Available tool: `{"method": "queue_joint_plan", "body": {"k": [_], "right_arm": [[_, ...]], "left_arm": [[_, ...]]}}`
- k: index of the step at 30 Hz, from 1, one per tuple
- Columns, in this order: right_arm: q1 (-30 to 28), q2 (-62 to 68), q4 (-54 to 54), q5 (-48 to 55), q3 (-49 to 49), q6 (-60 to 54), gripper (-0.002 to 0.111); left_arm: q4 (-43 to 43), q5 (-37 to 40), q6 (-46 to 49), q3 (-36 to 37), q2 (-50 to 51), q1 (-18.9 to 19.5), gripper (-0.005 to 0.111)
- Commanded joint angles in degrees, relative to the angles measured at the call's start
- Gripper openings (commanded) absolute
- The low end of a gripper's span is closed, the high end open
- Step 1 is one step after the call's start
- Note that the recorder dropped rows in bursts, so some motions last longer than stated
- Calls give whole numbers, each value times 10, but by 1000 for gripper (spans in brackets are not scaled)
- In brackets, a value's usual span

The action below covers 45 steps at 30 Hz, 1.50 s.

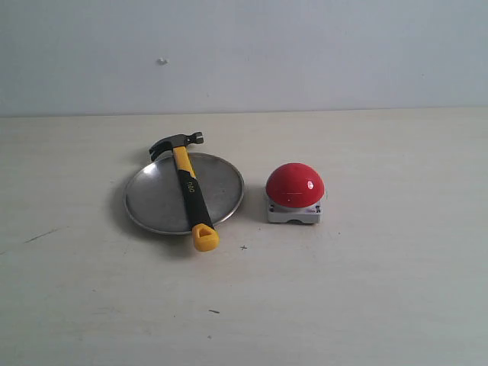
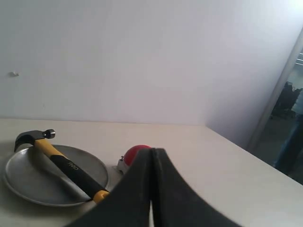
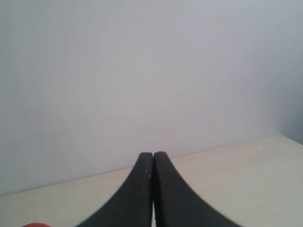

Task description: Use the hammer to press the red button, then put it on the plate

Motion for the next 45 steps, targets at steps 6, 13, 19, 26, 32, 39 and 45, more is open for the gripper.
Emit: {"method": "queue_joint_plan", "body": {"k": [6,13,19,26,32,39,45], "right_arm": [[1,-3,-203,23,2,153,0],[1,-3,-380,36,2,453,0],[1,-3,-380,36,2,463,0],[1,-3,-380,36,2,463,0],[1,-3,-380,36,2,463,0],[1,-3,-380,36,2,463,0],[1,-3,-380,36,2,463,0]], "left_arm": [[2,2,1,2,-3,1,0],[2,2,1,2,-3,1,0],[2,2,1,2,-3,1,0],[2,2,1,2,-3,1,0],[2,2,1,2,-3,1,0],[-70,7,-7,-8,-3,1,0],[-334,20,-30,-46,-3,1,0]]}}
